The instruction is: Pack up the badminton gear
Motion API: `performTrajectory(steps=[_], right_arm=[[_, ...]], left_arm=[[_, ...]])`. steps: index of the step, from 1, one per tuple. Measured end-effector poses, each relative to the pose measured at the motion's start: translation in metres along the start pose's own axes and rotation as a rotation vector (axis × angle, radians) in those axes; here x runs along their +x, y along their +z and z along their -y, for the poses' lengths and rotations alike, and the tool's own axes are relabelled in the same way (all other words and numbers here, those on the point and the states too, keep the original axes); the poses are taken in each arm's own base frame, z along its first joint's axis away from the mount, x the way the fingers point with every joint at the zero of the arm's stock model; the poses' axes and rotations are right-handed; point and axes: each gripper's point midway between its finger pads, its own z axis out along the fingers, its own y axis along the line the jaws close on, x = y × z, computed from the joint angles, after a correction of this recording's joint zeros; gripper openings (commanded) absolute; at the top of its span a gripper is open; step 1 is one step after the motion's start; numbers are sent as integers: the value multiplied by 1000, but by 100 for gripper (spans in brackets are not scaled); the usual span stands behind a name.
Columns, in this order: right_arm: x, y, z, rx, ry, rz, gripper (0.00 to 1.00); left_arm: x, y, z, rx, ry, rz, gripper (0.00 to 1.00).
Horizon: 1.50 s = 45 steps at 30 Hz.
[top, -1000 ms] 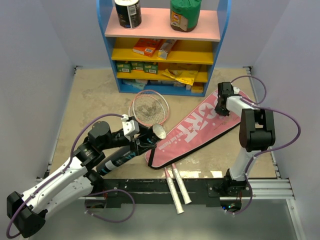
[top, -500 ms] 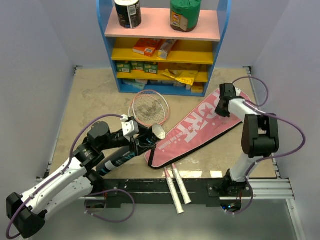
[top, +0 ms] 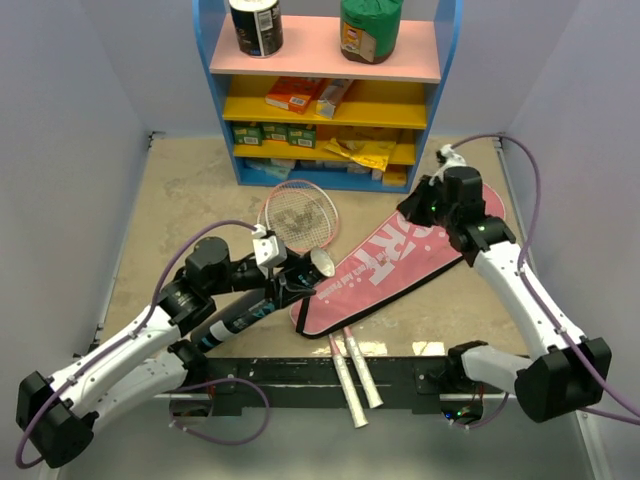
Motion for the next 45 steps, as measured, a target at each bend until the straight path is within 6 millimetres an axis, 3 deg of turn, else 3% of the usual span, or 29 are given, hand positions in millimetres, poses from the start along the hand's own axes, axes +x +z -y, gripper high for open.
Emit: performTrajectory(steps=[3, 6, 9, 15, 28, 45], right_arm=[[24, -13, -51, -168, -59, -91, 0], [52, -28, -86, -307, -104, -196, 0], [67, -53, -110, -435, -129, -258, 0], [68, -105, -142, -689, -174, -288, 0], [107, -161, -187, -1026, -246, -449, 0], [134, -176, -204, -1105, -232, -515, 0]], left_arm=[[3, 2, -1, 0, -8, -11, 0], [4, 3, -2, 1, -11, -15, 0], [4, 4, -1, 10, -13, -17, 0], [11, 7, 5, 58, -35, -45, 0], [17, 8, 12, 107, -58, -70, 0], [14, 7, 14, 115, -52, -62, 0]])
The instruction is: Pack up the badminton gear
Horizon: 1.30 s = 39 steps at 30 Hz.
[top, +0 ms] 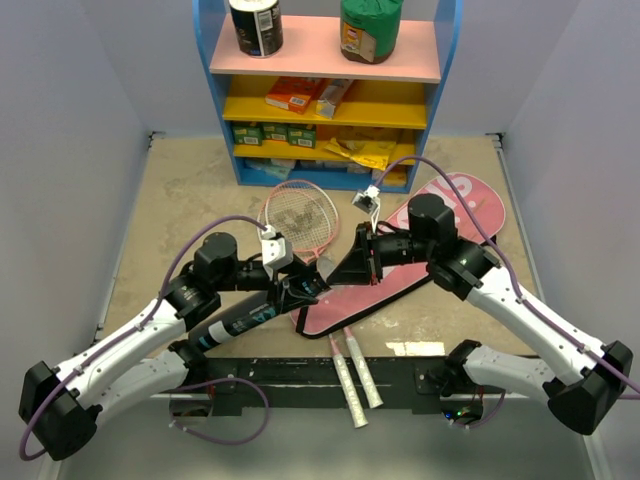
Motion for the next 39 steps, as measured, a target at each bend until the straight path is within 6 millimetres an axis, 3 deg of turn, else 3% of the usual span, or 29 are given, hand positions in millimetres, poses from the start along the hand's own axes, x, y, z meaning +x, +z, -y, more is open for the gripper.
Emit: performTrajectory(steps=[16, 32, 33, 37, 39], right_arm=[[1, 11, 6, -19, -5, 16, 0], [0, 16, -2, -79, 1, 34, 1], [1, 17, -2, -84, 3, 36, 4], [7, 21, -1, -105, 23, 41, 36], [10, 23, -2, -123, 31, 47, 45]], left_arm=[[-2, -3, 6, 24, 7, 6, 0], [-6, -5, 10, 37, 17, 18, 0], [-5, -5, 10, 37, 16, 15, 0], [-1, -7, 11, 39, 15, 1, 0], [4, -8, 12, 38, 5, -12, 0]])
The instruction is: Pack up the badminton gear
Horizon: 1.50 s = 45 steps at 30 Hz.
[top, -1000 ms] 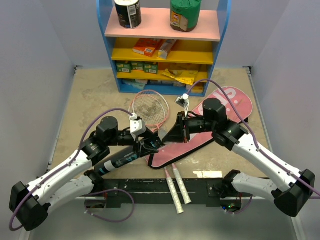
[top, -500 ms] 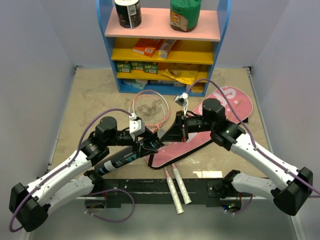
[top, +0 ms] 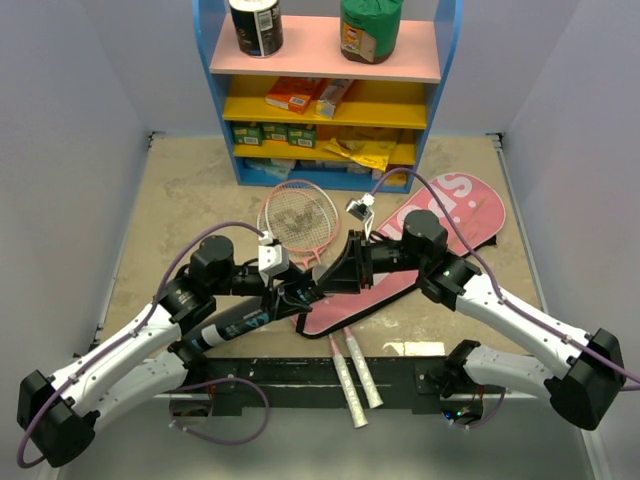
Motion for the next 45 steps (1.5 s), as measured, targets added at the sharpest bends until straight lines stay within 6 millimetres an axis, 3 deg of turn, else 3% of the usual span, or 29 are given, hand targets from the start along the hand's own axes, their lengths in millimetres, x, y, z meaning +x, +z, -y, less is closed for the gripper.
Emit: performTrajectory(steps=[1, 6, 24, 30, 37, 38, 41, 42, 45], right_arm=[[2, 1, 0, -11, 3, 5, 51], [5, 5, -3, -48, 21, 26, 57], [-19, 16, 24, 37, 102, 197, 53], [-22, 10, 29, 70, 133, 258, 53], [-22, -7, 22, 131, 151, 301, 53], [-21, -10, 21, 141, 154, 306, 52], [-20, -18, 18, 165, 156, 321, 35], [-19, -20, 18, 172, 158, 324, 23], [-17, -22, 21, 195, 167, 323, 4]], left_arm=[[3, -1, 1, 0, -7, -9, 0], [12, -3, 3, 1, -29, -34, 0], [12, -9, -5, -59, -27, -32, 0], [10, -8, -4, -55, -22, -24, 0], [-6, -7, 1, -25, 24, 33, 0], [-9, -6, 2, -21, 33, 43, 0], [-15, -6, 3, -14, 55, 65, 0], [-17, -6, 3, -12, 63, 73, 0], [-22, -6, 4, -6, 79, 87, 0]])
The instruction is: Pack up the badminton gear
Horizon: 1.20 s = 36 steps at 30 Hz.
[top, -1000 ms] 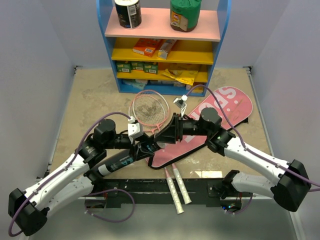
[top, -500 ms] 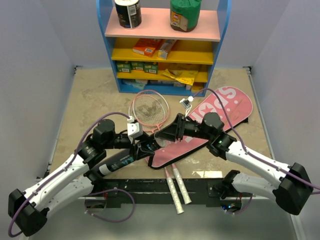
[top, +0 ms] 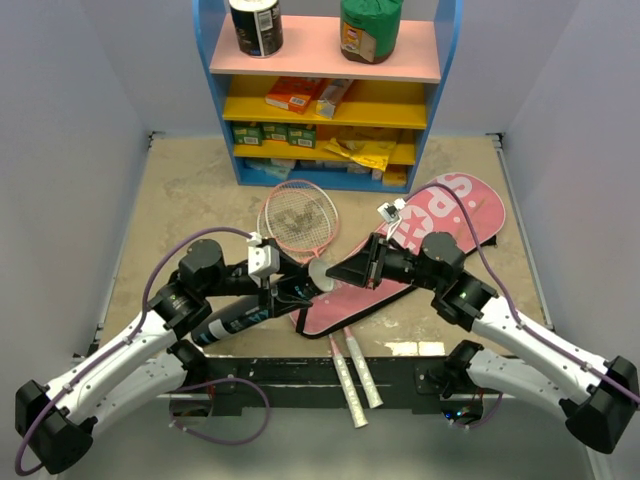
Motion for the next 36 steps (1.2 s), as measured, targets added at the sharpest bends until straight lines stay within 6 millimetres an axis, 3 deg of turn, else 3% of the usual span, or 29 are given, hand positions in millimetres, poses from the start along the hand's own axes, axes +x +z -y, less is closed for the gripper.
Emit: performTrajectory(steps=[2, 13, 20, 26, 30, 36], right_arm=[[2, 2, 5, 17, 8, -12, 0], [-4, 18, 2, 22, -30, -55, 0], [14, 27, -6, -2, -91, -118, 0], [18, 20, 21, 135, -122, -115, 0], [-6, 5, 37, 354, -169, -46, 0], [-69, -39, 21, 582, -259, 178, 0]], left_arm=[[-1, 0, 0, 1, 4, 3, 0], [3, -1, -3, -20, -8, -11, 0], [24, -4, -15, -84, -47, -85, 0], [34, -8, -34, -164, -47, -138, 0], [31, -12, -59, -249, -46, -160, 0], [21, -42, -118, -501, -12, -177, 0]])
